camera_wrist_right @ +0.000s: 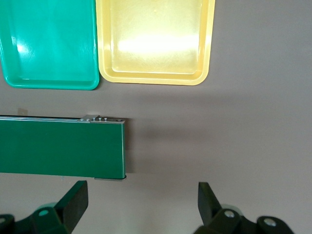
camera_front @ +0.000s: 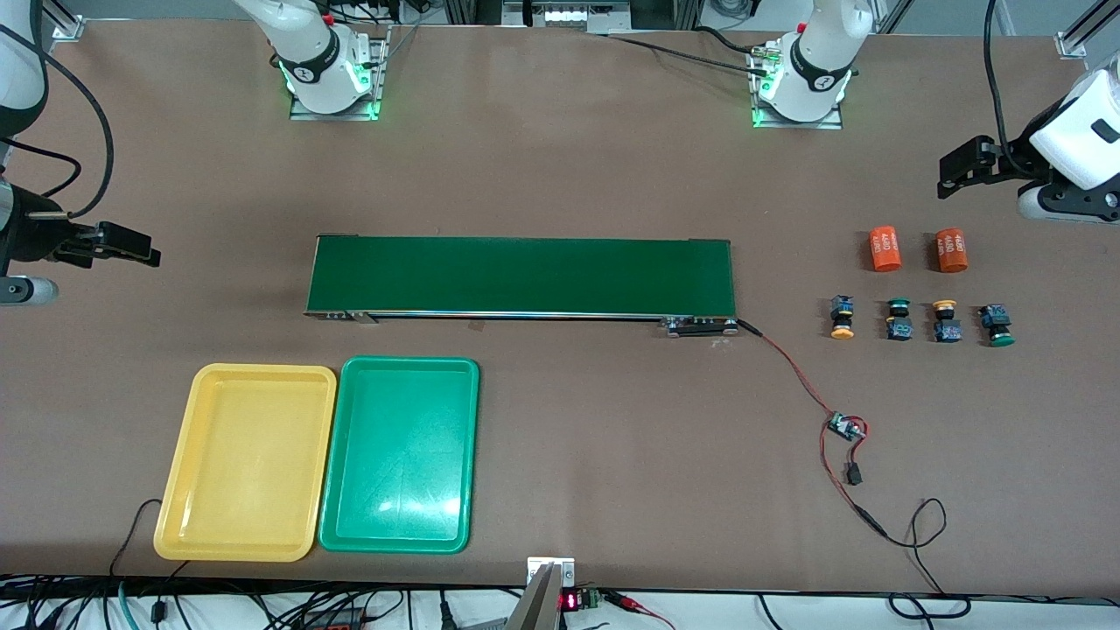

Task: Sort buttons by color to trays
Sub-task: 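Reach and grasp the yellow-capped button with the left gripper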

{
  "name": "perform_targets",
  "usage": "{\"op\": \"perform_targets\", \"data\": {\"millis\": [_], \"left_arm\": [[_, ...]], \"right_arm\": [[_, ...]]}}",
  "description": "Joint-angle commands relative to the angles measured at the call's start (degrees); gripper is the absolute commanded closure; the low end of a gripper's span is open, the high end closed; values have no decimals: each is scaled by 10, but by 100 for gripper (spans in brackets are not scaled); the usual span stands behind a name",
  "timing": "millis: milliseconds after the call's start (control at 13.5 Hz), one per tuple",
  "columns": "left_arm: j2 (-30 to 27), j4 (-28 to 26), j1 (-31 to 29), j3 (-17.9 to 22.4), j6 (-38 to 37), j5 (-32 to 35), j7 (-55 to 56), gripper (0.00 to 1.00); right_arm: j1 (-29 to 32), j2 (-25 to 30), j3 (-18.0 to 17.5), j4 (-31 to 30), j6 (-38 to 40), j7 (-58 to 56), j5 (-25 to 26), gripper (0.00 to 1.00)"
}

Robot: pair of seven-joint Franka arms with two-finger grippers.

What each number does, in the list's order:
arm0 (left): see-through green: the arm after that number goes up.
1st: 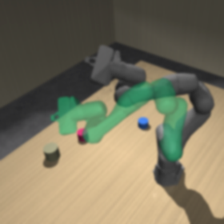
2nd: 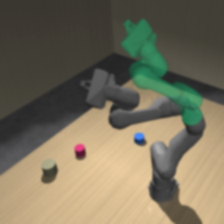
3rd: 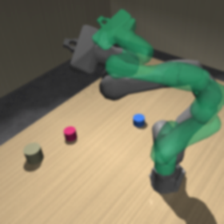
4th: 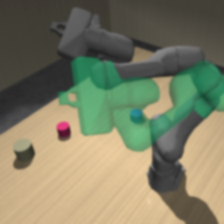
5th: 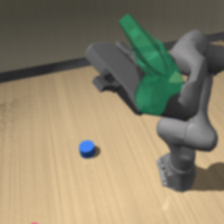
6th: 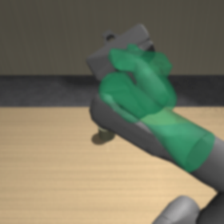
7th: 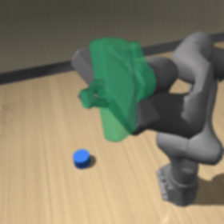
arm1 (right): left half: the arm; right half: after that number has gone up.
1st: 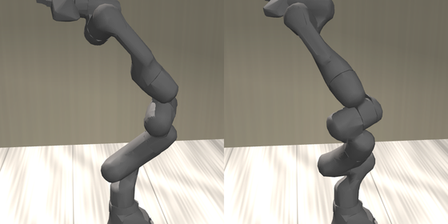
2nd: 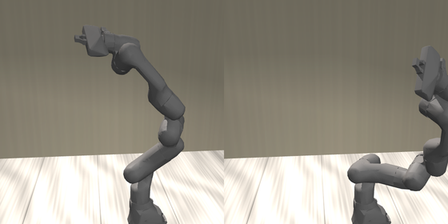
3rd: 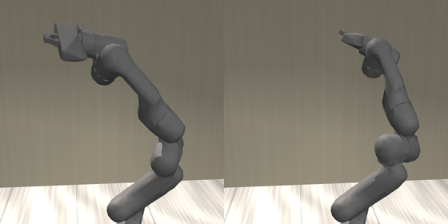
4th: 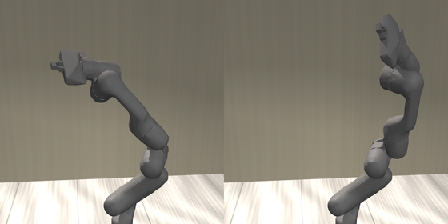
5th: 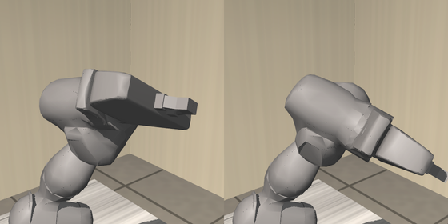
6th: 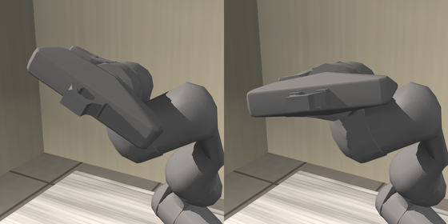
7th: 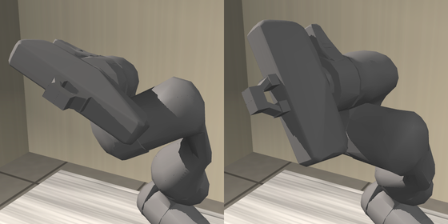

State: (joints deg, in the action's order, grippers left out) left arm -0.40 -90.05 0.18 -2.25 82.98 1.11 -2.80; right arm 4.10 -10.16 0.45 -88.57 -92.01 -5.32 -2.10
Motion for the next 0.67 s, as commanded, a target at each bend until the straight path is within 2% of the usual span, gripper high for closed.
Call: {"op": "perform_targets", "data": {"millis": [0,591], "left_arm": [[-11,-9,1,0,2,6,-6,0],[-10,-8,-1,1,2,6,-6,0]], "right_arm": [[0,-2,-1,9,6,-6,-12,0],[3,-7,-1,9,5,-8,-12,0]]}}
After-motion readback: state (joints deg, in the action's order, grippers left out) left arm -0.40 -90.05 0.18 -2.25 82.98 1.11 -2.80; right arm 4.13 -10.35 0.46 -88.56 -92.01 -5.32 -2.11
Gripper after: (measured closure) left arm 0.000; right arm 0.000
